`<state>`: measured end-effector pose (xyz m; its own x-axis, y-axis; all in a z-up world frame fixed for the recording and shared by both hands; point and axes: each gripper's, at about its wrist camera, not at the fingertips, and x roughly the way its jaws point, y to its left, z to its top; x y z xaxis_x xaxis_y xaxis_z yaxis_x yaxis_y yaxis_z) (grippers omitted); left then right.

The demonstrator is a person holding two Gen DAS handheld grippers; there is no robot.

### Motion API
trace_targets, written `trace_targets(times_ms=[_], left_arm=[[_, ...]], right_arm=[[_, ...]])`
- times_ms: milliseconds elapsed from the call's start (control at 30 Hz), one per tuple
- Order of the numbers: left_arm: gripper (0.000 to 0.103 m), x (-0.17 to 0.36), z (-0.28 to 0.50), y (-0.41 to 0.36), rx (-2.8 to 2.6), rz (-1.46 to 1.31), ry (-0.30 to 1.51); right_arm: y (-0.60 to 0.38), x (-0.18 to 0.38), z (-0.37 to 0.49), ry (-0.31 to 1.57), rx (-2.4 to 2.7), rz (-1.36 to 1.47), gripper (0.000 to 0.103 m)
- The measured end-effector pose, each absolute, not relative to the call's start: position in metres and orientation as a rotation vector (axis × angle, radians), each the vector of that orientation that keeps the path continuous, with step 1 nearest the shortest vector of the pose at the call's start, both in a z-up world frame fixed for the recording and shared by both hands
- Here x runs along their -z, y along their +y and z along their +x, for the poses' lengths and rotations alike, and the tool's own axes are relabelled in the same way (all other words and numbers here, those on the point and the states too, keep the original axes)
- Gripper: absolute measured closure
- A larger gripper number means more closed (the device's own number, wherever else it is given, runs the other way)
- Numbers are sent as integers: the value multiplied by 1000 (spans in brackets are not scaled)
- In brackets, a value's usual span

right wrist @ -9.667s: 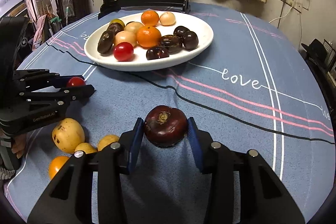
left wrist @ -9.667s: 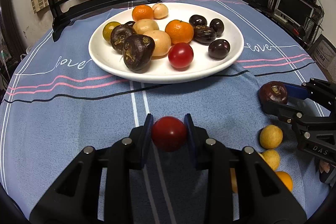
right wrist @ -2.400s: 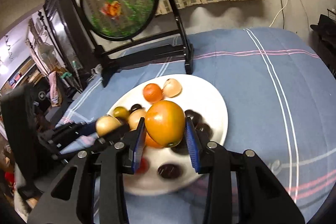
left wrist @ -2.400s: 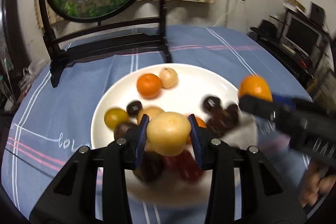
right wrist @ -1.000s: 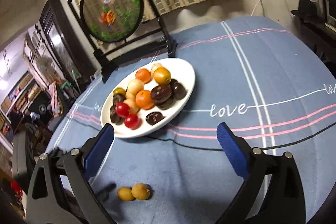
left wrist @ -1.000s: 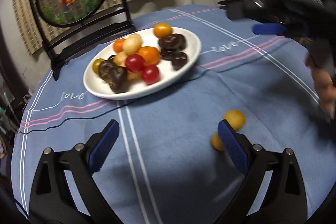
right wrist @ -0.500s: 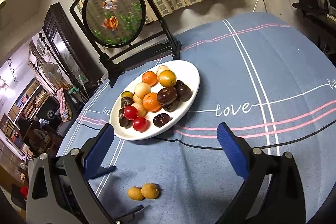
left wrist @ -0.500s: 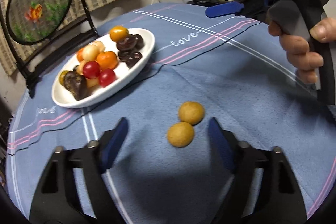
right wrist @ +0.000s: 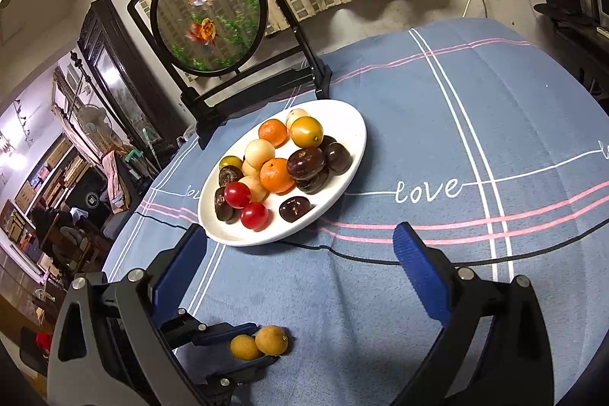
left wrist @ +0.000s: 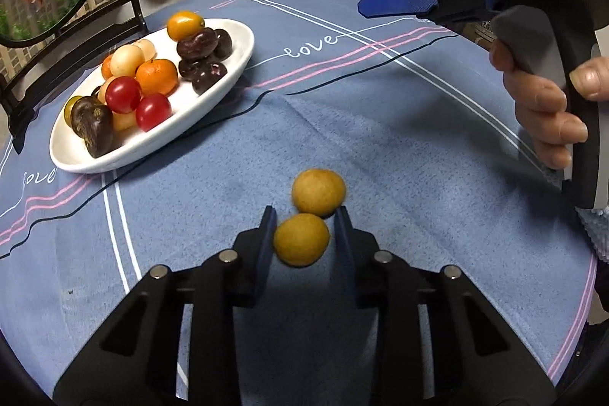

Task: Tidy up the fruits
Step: 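Grasp a small yellow round fruit with the left tool, then grasp the other small yellow fruit with the right tool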

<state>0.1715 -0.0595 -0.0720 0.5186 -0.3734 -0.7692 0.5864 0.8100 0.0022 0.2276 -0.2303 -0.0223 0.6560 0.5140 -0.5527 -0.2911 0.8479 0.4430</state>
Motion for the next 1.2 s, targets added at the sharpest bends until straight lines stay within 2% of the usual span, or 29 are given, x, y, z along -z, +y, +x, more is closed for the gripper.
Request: trace_targets(times_ms=[267,433,500,567,667,800,867,1067,1200], left_arm=[[75,64,167,-35,533,212,833],[75,58,176,12,375,99,821],[75,60,183,26,318,51,840],[75,62,189,33,272,30,857],[75,62,186,28,271,55,850],[75,62,184,17,268,96,837],[75,64,186,16,261,101,845],[75,67,187,16,255,114,849],[75,68,187,14,245,128,850]], right_arm=[[-214,38,223,778,-500,250,4],[-191,57,201,828,-545,119,5],[-177,61,184,814,-561,26,11],[-162,65,174,805,-572,-62,30],[-142,77,168,814,-568,-182,45],[-141,81,170,828,-563,-189,50],[-142,82,172,837,-563,-182,57],[-145,86,181,877,-566,-137,65],[-146,85,181,876,-563,-133,67]])
